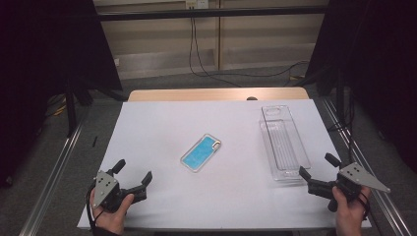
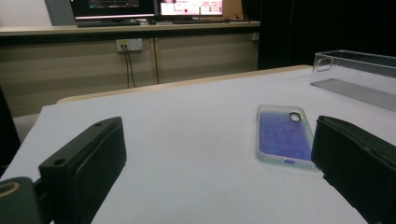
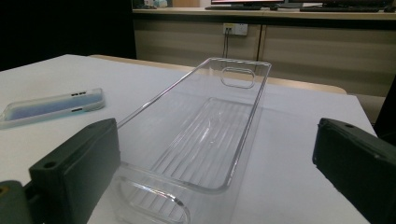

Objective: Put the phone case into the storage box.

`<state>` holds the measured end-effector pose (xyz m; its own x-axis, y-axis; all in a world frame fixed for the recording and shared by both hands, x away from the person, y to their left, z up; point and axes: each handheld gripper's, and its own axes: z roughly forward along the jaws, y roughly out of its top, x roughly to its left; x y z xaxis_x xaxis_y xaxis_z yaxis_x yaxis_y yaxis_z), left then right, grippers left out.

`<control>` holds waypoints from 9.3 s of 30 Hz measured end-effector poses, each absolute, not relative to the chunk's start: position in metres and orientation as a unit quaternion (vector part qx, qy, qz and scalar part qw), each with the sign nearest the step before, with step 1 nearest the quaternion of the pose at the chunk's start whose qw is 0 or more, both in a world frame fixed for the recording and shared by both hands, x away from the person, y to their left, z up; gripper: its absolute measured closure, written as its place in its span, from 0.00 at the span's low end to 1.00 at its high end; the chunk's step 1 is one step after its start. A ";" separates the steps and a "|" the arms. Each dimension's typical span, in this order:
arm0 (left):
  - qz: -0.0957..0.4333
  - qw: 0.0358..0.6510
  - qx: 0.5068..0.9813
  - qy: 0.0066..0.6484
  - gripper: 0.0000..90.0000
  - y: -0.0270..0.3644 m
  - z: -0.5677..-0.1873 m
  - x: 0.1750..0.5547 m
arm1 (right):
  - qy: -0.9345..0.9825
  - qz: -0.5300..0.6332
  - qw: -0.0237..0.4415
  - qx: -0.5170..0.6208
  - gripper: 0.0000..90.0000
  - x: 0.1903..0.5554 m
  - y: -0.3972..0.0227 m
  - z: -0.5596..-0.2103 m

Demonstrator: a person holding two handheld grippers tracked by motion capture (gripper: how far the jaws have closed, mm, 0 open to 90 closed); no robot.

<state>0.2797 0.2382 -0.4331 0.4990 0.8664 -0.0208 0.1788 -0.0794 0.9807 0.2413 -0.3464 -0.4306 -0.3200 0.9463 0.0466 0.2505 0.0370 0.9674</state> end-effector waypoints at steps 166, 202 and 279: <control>0.080 0.323 0.884 0.328 0.05 0.098 -0.412 0.423 | 0.629 0.523 0.339 0.465 0.00 0.237 -0.345 -0.432; 0.027 0.240 0.916 0.319 0.11 0.063 -0.447 0.440 | 0.635 0.521 0.337 0.460 0.00 0.238 -0.344 -0.432; 0.052 0.266 0.904 0.331 0.19 0.062 -0.440 0.429 | 0.637 0.520 0.338 0.457 0.00 0.236 -0.344 -0.431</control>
